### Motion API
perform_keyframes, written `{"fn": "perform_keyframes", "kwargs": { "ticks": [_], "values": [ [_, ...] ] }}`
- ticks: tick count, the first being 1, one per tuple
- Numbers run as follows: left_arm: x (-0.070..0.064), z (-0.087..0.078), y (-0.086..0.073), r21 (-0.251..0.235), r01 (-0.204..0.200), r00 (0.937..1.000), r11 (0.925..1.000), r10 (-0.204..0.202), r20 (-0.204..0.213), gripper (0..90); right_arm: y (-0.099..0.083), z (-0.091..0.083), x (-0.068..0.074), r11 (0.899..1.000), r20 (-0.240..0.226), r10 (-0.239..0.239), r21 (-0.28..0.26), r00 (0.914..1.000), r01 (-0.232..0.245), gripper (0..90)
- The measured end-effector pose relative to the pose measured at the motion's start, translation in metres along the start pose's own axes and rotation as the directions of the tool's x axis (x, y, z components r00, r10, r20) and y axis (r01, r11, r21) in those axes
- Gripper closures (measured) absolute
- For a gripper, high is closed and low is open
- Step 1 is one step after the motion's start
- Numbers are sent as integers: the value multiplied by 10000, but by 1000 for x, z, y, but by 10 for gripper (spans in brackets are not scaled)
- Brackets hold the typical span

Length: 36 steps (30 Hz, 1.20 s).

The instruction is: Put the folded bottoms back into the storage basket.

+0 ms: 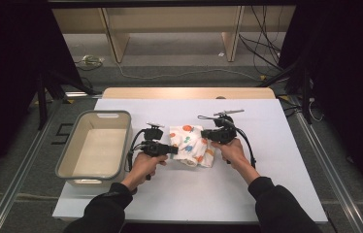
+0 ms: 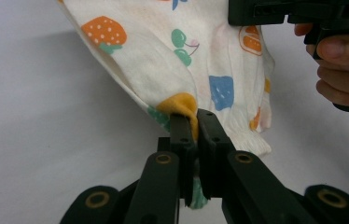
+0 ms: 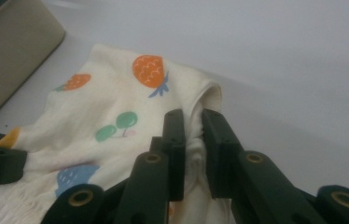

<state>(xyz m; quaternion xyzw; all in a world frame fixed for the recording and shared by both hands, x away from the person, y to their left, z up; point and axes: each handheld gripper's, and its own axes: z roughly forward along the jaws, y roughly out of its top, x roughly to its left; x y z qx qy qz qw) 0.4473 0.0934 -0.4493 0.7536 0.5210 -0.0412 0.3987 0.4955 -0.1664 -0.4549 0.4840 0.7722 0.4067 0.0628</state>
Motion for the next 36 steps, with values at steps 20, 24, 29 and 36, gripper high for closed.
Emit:
{"fn": "perform_keyframes", "kwargs": {
  "ticks": [20, 24, 29, 36],
  "values": [
    [-3, -26, 6, -539, -280, 9990, 9982, 299, 345, 856, 13, -19, 15, 9972, -192, -248, -712, 9995, 234, 805],
    [-5, -29, 7, -582, -409, 9985, 9975, 430, 352, 857, 15, -22, 17, 9964, -225, -283, -799, 9993, 264, 805],
    [-6, -33, 8, -668, -435, 9981, 9968, 462, 397, 857, 17, -25, 19, 9958, -237, -309, -867, 9992, 287, 805],
    [-6, -40, 10, -835, -410, 9979, 9957, 450, 470, 856, 20, -28, 22, 9940, -229, -447, -1008, 9987, 422, 805]
  ]
}}
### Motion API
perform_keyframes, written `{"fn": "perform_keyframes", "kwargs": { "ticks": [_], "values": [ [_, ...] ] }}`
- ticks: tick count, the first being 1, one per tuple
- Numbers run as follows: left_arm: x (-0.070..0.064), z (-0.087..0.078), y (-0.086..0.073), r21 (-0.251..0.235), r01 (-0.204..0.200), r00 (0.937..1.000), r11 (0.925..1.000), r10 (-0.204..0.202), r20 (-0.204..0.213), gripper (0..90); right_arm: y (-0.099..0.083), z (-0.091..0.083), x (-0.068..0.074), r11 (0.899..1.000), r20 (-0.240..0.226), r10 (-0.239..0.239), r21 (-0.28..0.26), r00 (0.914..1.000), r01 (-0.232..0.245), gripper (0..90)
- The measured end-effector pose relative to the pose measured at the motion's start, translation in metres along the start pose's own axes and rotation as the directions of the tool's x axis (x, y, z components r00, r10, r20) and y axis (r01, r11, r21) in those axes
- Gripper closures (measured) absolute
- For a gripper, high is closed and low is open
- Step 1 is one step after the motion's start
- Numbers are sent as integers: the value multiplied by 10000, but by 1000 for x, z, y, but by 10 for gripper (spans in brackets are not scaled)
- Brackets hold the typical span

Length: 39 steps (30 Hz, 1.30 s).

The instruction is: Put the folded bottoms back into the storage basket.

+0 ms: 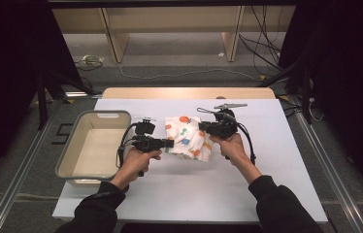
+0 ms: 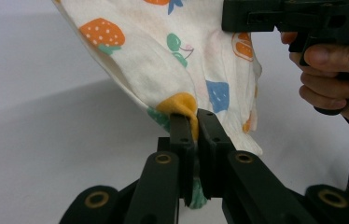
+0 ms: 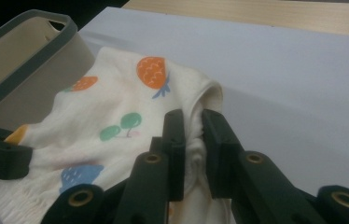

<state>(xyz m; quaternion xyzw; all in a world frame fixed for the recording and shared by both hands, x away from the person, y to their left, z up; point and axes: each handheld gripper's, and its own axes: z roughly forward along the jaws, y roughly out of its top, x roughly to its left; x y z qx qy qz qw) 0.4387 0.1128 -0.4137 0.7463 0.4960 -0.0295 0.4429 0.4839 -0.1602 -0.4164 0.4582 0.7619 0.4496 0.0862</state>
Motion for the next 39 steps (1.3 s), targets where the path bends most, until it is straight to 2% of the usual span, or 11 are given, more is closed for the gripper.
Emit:
{"fn": "perform_keyframes", "kwargs": {
  "ticks": [11, 21, 34, 39],
  "values": [
    [-2, -8, 3, -118, -163, 9999, 9998, 163, -21, 856, 5, -3, 5, 9999, -47, -42, -145, 10000, 41, 805],
    [0, -17, 4, -261, -154, 9998, 9995, 152, -85, 856, 11, -3, 13, 9995, -96, -129, -274, 9999, 126, 804],
    [9, -45, 10, -796, -109, 9999, 9968, 107, -36, 856, 25, 3, 30, 9988, -284, -161, -458, 9995, 148, 805],
    [12, -53, 13, -969, -99, 9999, 9952, 88, -122, 857, 34, 7, 37, 9990, -219, -328, -313, 9992, 322, 805]
  ]
}}
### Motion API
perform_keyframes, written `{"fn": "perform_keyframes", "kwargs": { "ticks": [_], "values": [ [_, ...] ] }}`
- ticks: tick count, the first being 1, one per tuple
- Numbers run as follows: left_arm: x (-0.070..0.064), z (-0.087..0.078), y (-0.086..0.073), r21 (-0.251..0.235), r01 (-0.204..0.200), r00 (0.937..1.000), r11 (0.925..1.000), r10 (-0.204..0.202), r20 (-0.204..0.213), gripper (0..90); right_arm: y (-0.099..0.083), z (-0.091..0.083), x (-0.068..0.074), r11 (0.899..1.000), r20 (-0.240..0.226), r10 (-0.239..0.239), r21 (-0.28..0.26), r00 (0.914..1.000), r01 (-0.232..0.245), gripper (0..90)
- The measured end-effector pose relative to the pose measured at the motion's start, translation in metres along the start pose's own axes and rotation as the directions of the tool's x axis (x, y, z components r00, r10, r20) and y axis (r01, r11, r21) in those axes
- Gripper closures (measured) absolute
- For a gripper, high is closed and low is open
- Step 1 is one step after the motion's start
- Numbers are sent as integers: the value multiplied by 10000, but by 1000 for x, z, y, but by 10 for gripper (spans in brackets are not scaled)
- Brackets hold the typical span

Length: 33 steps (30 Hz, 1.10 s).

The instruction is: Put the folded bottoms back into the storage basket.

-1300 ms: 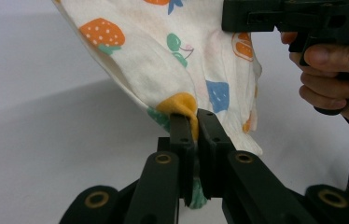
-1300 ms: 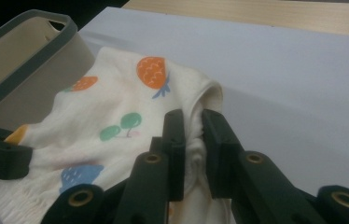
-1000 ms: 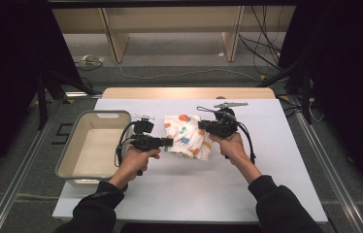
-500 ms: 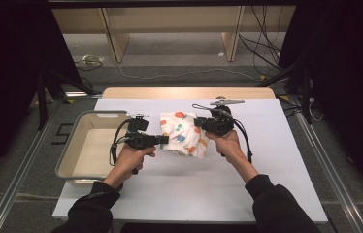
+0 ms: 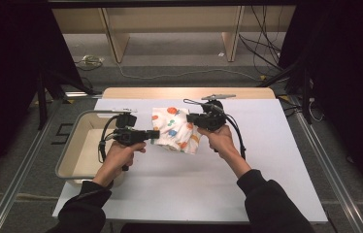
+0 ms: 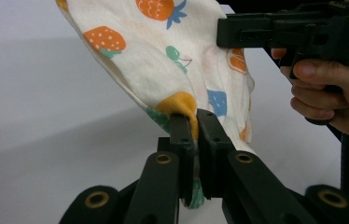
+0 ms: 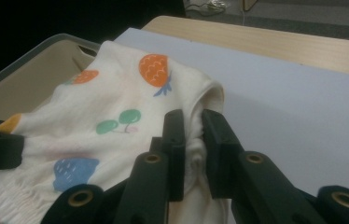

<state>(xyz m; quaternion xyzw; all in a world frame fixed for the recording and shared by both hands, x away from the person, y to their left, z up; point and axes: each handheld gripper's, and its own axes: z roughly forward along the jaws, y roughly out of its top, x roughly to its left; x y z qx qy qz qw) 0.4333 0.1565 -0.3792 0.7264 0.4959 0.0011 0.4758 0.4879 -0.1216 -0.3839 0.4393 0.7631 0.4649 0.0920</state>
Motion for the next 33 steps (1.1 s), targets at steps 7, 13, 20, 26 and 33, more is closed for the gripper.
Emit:
{"fn": "perform_keyframes", "kwargs": {
  "ticks": [7, 13, 20, 26, 33],
  "values": [
    [5, -12, 5, -214, 70, 10000, 9997, -70, -17, 857, 13, 4, 9, 10000, -104, -11, -13, 9999, 11, 804],
    [12, -27, 8, -384, 234, 9997, 9990, -235, -27, 857, 23, 13, 22, 9999, -173, -164, 38, 9997, 165, 804],
    [20, -40, 10, -568, 338, 9993, 9978, -348, -158, 857, 30, 23, 31, 9998, -322, -195, 70, 9993, 198, 804],
    [28, -52, 11, -686, 457, 9985, 9966, -476, -266, 857, 37, 34, 43, 9993, -416, -318, 181, 9986, 326, 804],
    [38, -65, 13, -870, 692, 9972, 9938, -714, -231, 857, 45, 47, 57, 9987, -508, -457, 205, 9977, 468, 804]
  ]
}}
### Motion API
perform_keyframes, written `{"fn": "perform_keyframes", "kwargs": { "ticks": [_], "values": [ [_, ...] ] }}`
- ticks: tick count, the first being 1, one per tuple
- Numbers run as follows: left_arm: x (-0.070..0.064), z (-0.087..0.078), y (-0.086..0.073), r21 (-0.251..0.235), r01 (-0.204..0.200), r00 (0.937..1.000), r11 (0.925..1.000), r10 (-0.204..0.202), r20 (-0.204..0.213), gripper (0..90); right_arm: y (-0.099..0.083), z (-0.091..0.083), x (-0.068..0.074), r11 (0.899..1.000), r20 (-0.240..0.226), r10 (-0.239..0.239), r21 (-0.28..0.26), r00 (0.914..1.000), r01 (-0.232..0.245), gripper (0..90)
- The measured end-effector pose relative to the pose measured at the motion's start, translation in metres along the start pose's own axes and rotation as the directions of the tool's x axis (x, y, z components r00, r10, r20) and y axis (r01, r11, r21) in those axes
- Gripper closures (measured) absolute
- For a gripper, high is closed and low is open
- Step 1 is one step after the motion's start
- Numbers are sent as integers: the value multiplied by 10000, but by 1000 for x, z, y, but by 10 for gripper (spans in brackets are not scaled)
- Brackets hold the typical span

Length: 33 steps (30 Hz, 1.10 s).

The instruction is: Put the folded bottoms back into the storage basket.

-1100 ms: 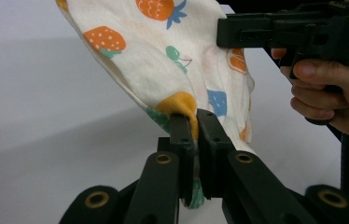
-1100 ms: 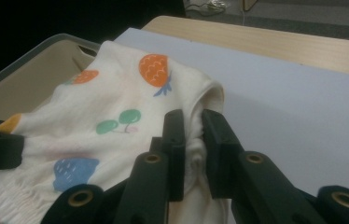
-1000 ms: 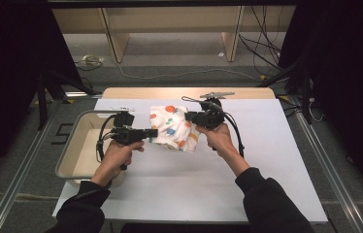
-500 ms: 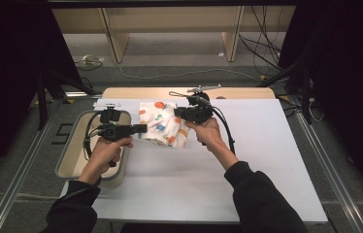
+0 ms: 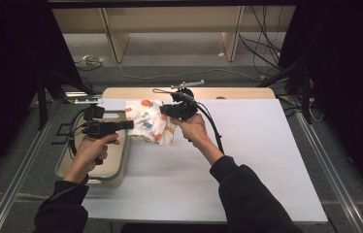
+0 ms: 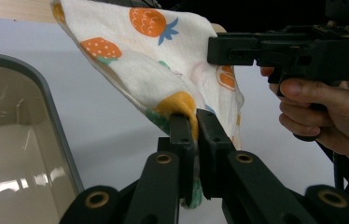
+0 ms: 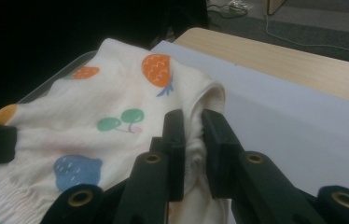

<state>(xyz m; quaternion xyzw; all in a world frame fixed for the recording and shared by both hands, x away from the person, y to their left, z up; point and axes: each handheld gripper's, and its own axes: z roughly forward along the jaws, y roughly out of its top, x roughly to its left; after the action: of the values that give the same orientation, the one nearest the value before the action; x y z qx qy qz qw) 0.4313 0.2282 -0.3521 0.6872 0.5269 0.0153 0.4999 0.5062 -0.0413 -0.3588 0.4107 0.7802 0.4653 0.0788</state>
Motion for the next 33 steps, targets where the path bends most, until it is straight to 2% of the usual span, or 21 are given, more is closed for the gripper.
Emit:
{"fn": "perform_keyframes", "kwargs": {
  "ticks": [7, 16, 22, 33],
  "values": [
    [8, -10, 1, -86, 142, 9999, 9999, -142, -39, 857, 5, 9, 7, 10000, -85, -12, 84, 10000, 13, 803],
    [21, -31, 5, -424, 475, 9988, 9980, -478, -44, 857, 14, 21, 23, 9998, -256, -156, 84, 9996, 158, 803],
    [27, -38, 5, -426, 552, 9984, 9976, -558, -130, 857, 19, 27, 30, 9998, -303, -191, 87, 9994, 194, 803],
    [44, -59, 5, -692, 868, 9960, 9938, -881, -161, 858, 27, 39, 45, 9996, -467, -269, 73, 9985, 273, 803]
  ]
}}
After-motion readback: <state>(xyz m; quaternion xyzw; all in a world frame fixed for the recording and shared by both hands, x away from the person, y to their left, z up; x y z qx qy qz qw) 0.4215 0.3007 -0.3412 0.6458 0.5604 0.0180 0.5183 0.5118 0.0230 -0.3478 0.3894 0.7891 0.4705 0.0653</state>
